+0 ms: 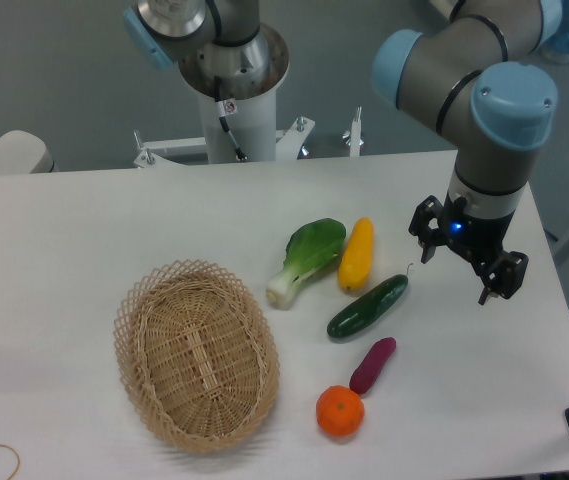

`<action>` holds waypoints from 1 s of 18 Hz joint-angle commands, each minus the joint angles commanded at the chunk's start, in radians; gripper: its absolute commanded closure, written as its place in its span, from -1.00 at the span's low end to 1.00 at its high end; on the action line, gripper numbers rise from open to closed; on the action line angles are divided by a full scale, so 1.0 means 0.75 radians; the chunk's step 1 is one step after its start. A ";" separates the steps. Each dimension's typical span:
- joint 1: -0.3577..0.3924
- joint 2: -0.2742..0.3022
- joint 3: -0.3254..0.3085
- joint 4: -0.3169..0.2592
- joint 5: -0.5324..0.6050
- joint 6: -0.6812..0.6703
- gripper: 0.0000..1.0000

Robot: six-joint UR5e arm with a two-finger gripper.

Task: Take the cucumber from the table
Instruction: 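Move the open gripper over the green cucumber and lower toward it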

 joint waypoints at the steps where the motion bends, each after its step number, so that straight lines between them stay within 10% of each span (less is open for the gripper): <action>1: -0.010 -0.004 -0.012 0.000 0.006 0.000 -1.00; 18: -0.062 -0.037 -0.433 0.468 0.012 -0.307 -1.00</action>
